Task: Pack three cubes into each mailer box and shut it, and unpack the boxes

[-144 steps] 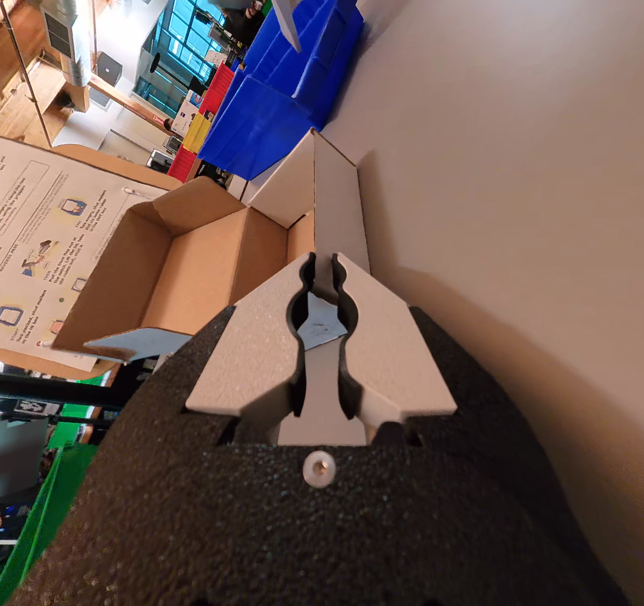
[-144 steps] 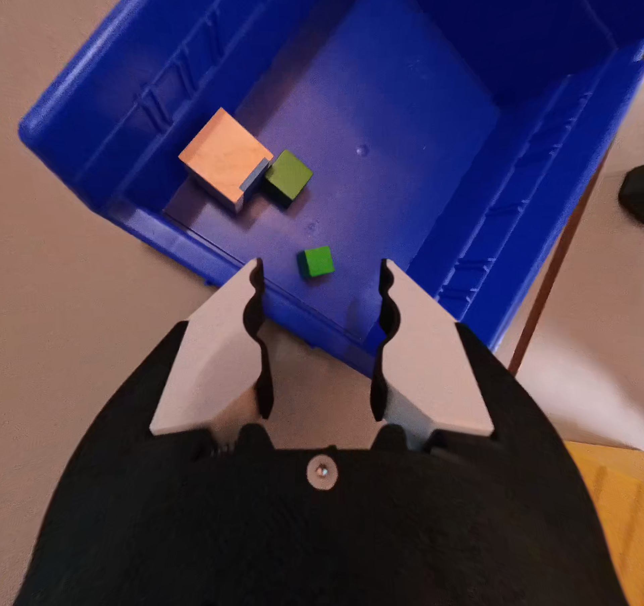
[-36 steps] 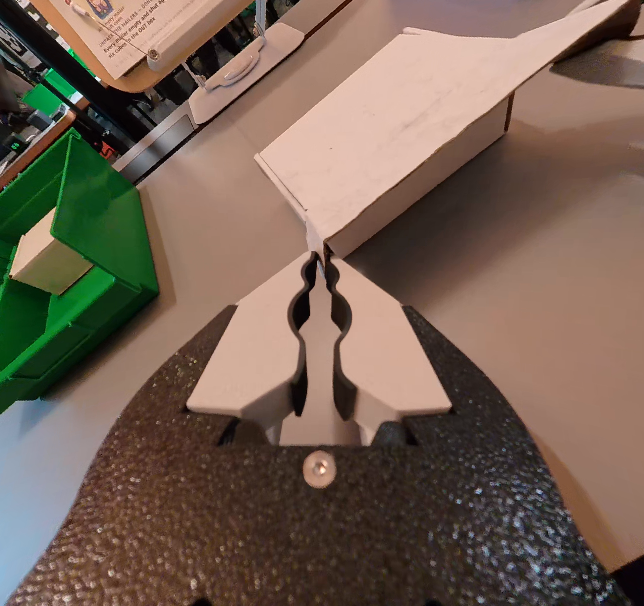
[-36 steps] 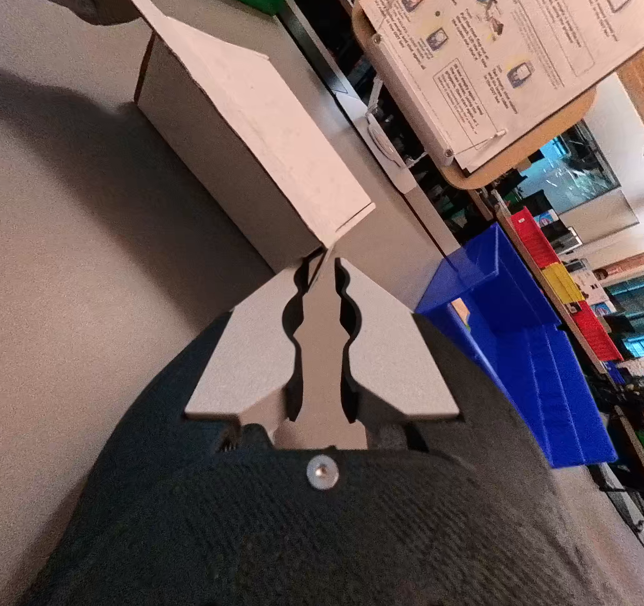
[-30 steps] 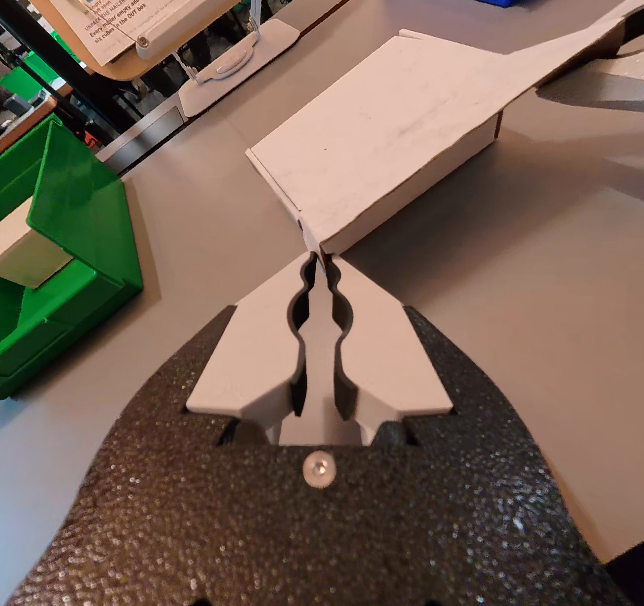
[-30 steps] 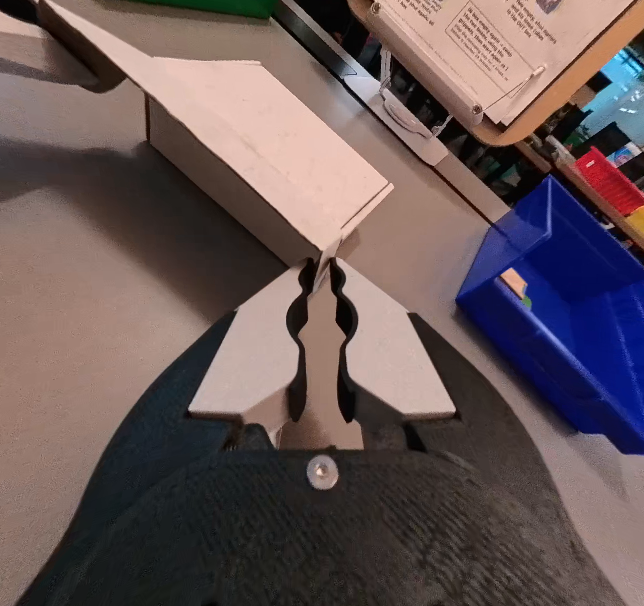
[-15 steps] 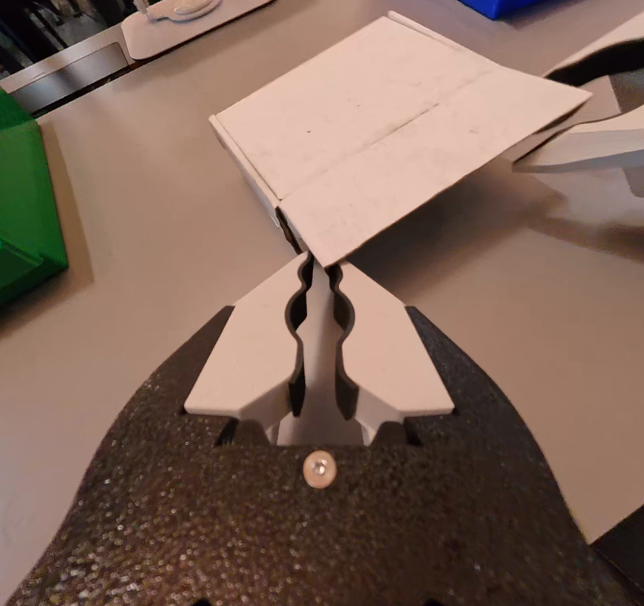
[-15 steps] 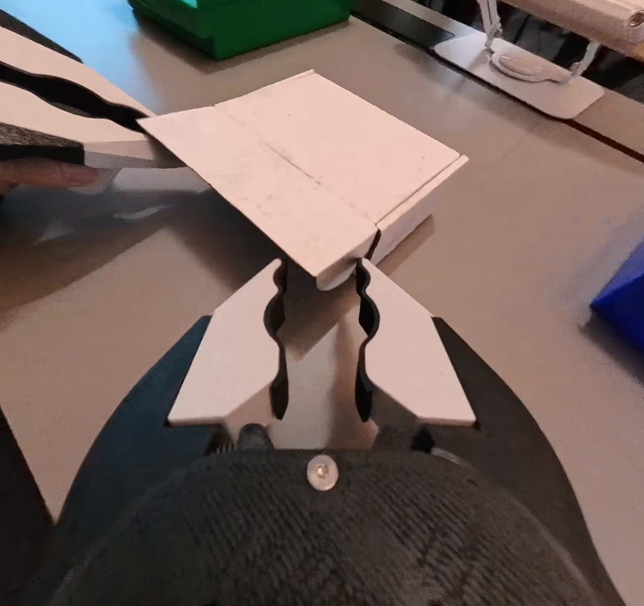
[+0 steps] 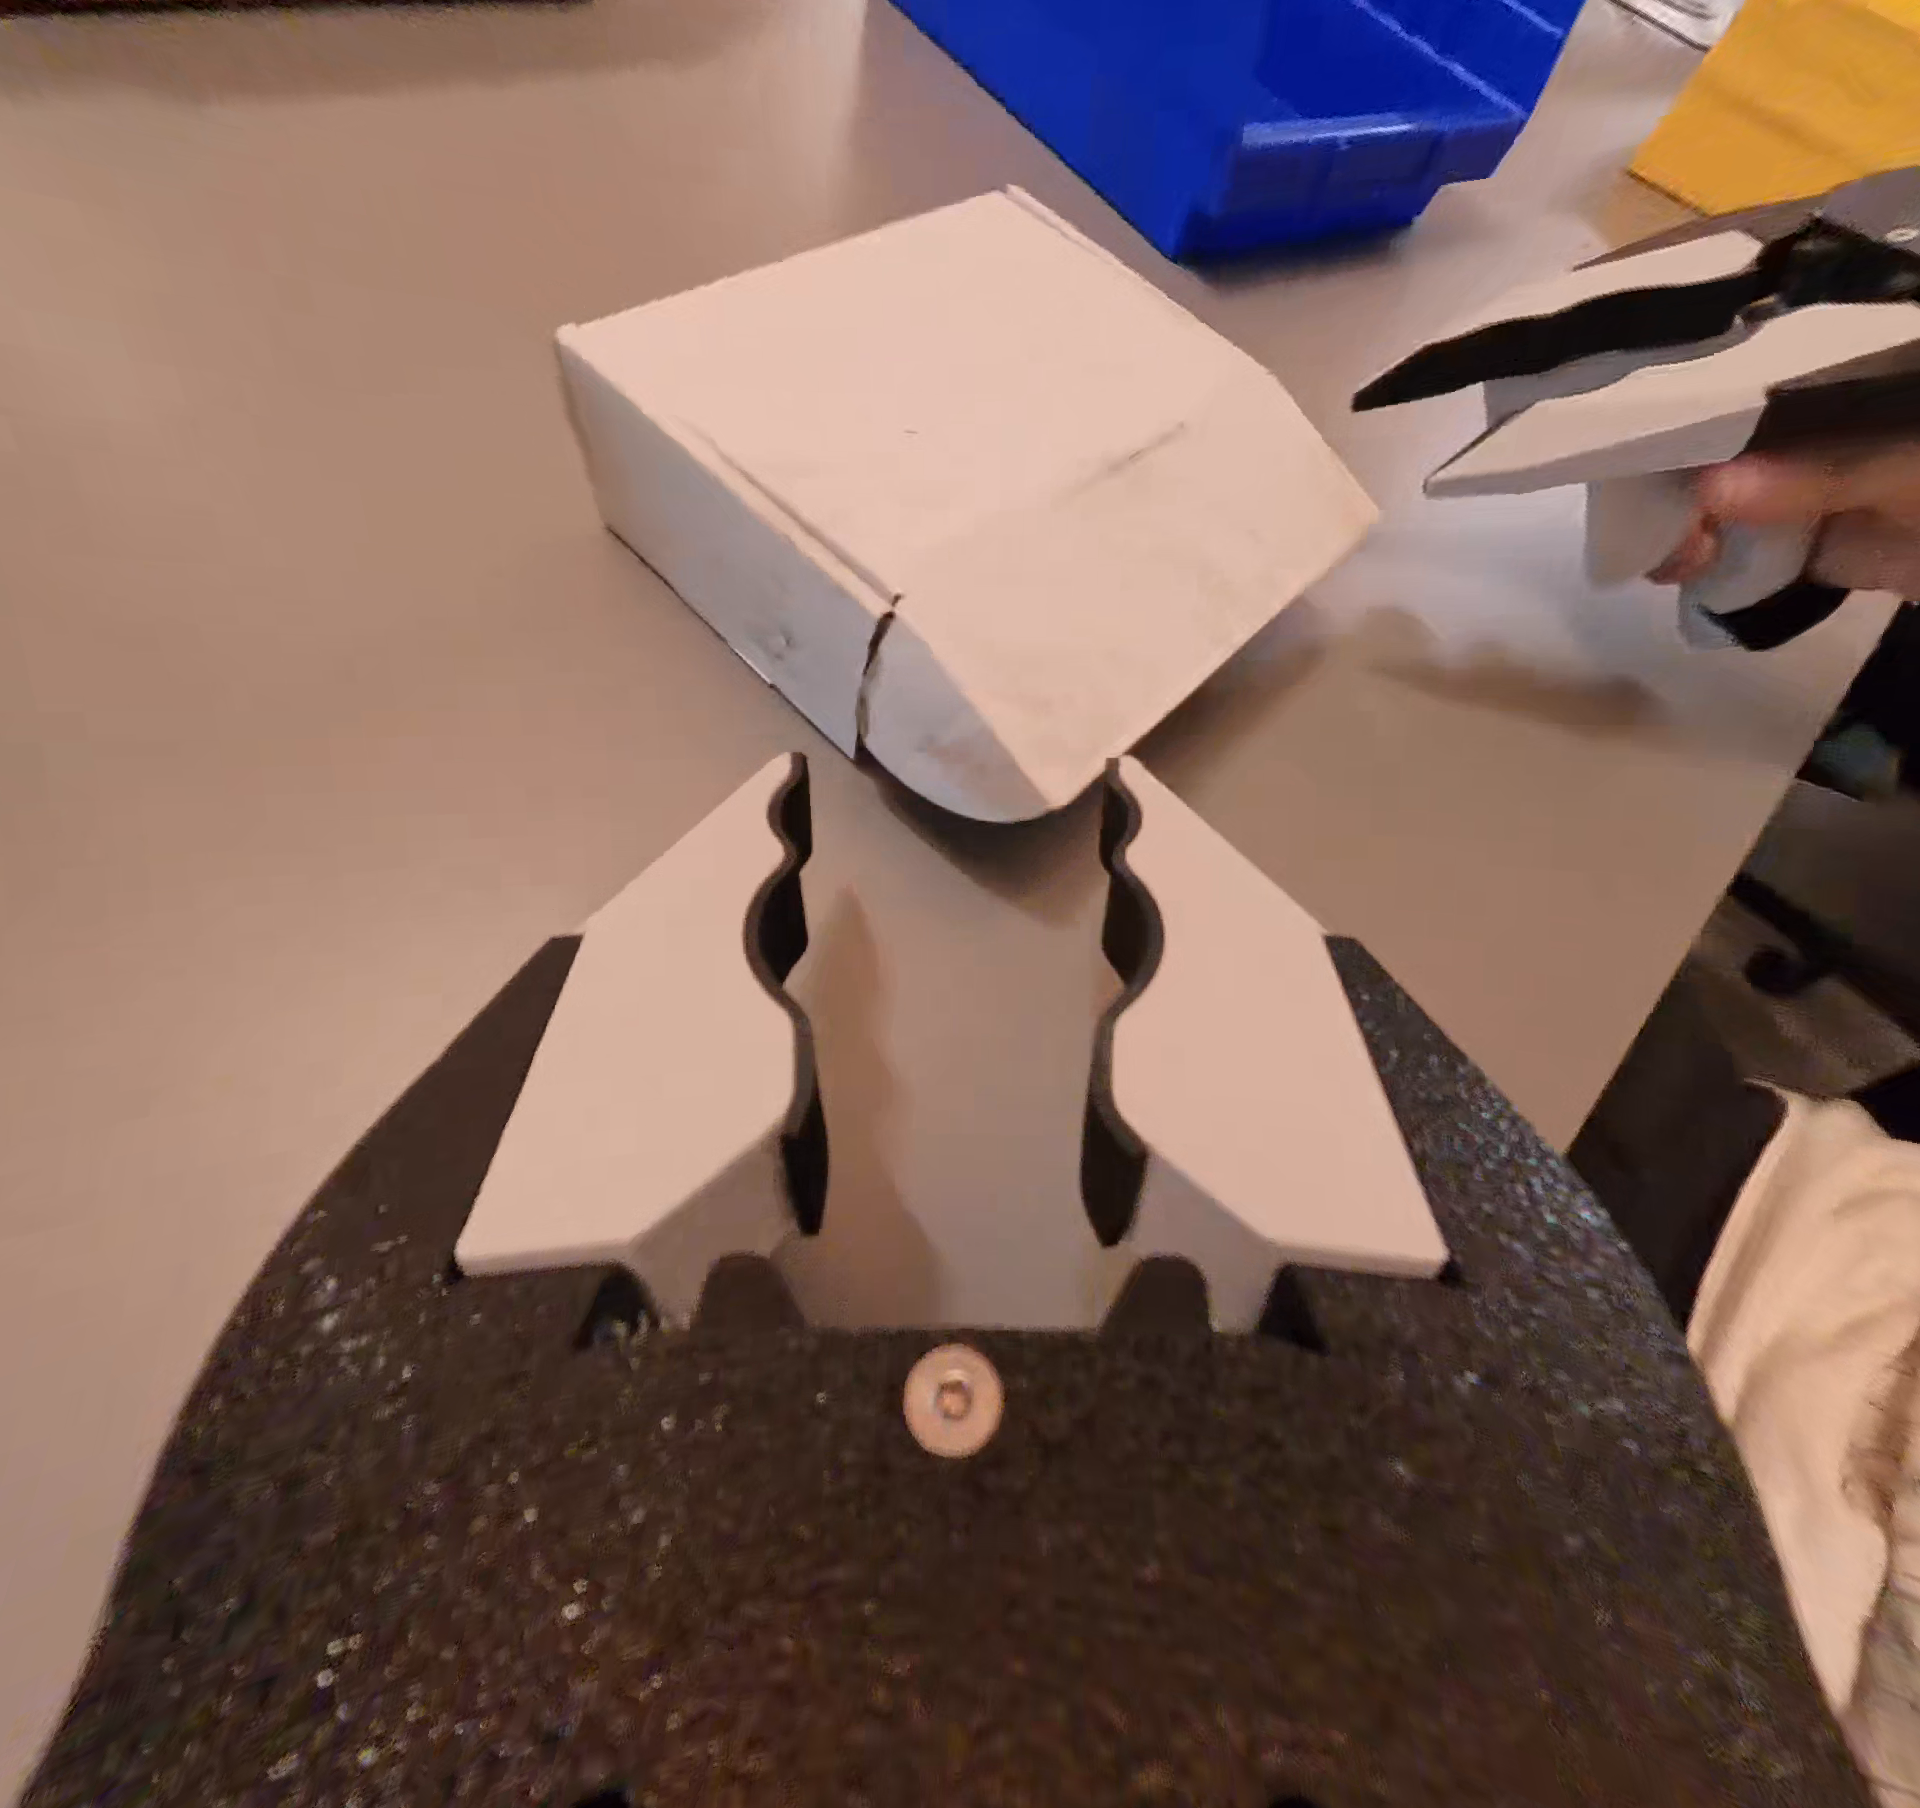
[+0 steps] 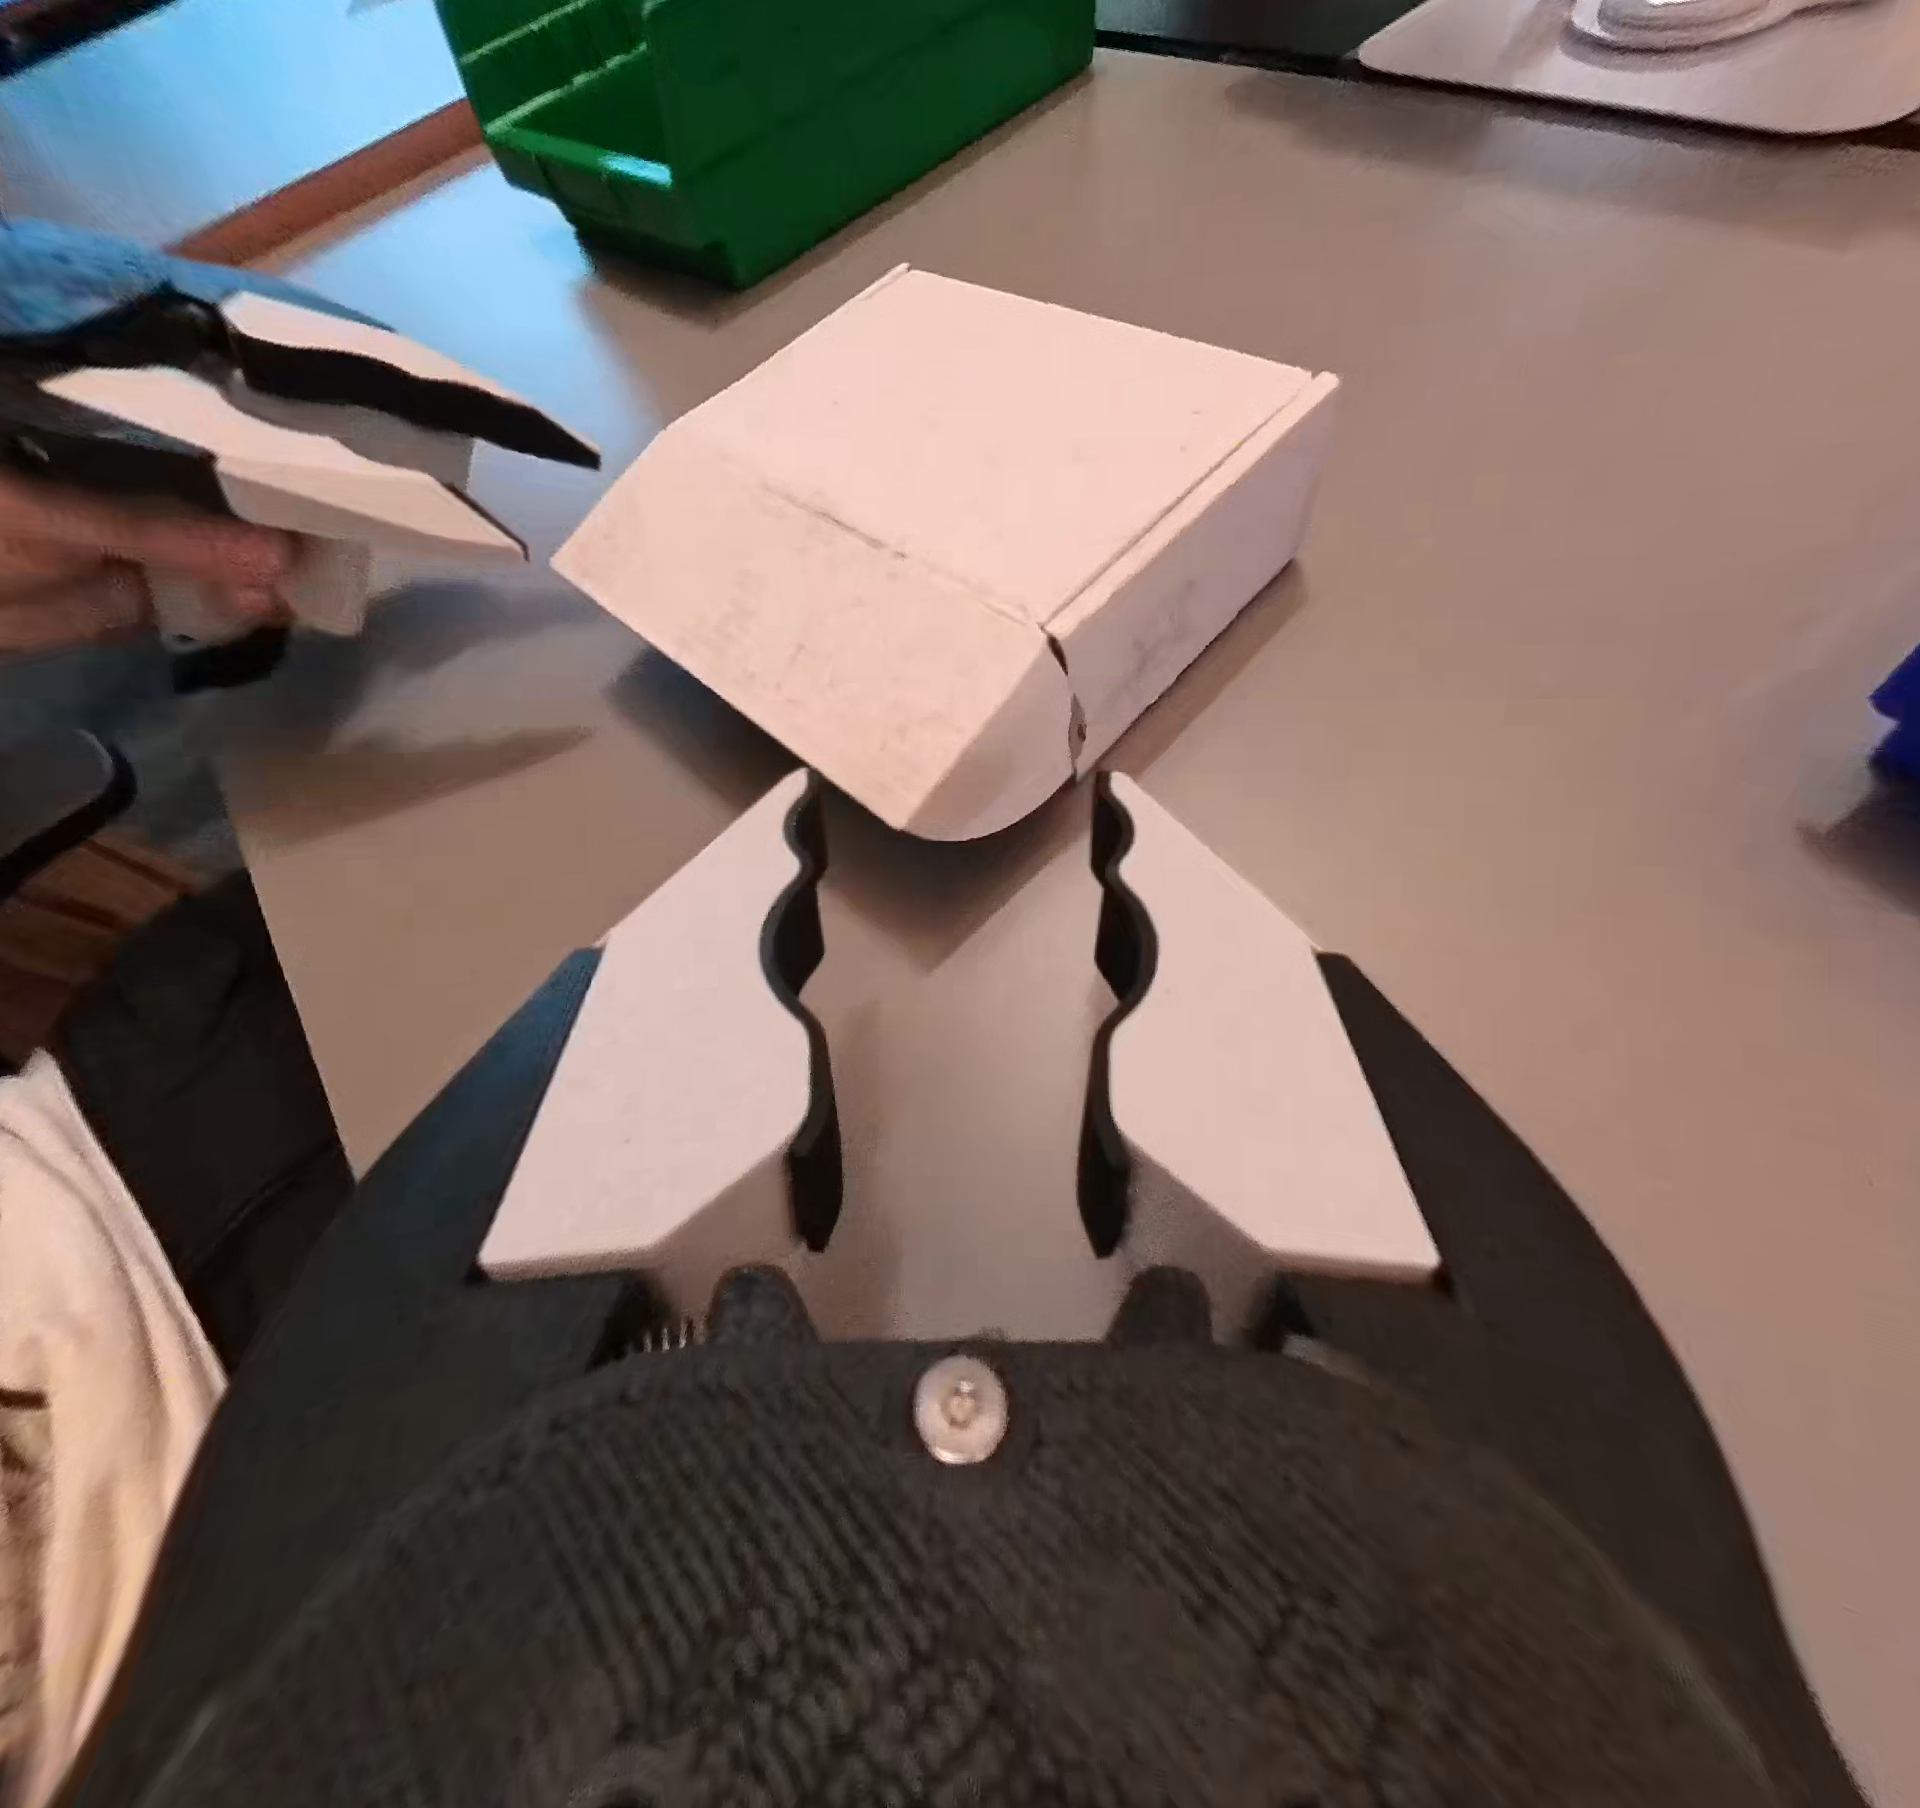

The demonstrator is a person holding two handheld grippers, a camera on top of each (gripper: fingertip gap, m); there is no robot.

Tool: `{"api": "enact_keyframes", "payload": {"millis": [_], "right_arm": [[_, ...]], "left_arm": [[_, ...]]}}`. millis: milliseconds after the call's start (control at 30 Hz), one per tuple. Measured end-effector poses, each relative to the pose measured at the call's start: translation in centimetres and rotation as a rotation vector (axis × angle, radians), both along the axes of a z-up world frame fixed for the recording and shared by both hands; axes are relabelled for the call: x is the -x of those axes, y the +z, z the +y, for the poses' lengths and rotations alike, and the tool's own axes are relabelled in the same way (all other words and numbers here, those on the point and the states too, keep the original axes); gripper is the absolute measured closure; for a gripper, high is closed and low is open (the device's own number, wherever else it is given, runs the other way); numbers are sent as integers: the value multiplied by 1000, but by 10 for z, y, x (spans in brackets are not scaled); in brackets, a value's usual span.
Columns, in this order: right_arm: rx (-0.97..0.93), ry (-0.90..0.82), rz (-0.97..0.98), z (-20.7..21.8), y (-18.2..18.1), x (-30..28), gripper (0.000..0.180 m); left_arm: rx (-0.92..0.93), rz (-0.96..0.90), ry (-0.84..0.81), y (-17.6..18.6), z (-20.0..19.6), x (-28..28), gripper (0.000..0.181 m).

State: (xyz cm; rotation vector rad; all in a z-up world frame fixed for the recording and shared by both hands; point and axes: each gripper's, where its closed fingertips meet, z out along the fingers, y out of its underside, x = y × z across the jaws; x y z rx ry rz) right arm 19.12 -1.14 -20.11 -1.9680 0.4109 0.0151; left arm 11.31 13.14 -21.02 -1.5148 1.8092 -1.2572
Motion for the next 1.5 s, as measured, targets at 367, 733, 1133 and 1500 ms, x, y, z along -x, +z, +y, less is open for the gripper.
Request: {"api": "enact_keyframes", "payload": {"millis": [367,733,1133,1500], "right_arm": [[-24,33,171,22,-10,-6,162],[51,78,30,29,-12,-21,138],[72,197,-77,46,-20,-25,92],[115,115,7,25,-13,8,121]], "left_arm": [[127,120,-75,-18,-19,-16,138],[181,143,-123,-22,-8,-20,138],[10,174,-139,-30,8,-17,135],[-25,-25,-175,14,37,-38,114]]}}
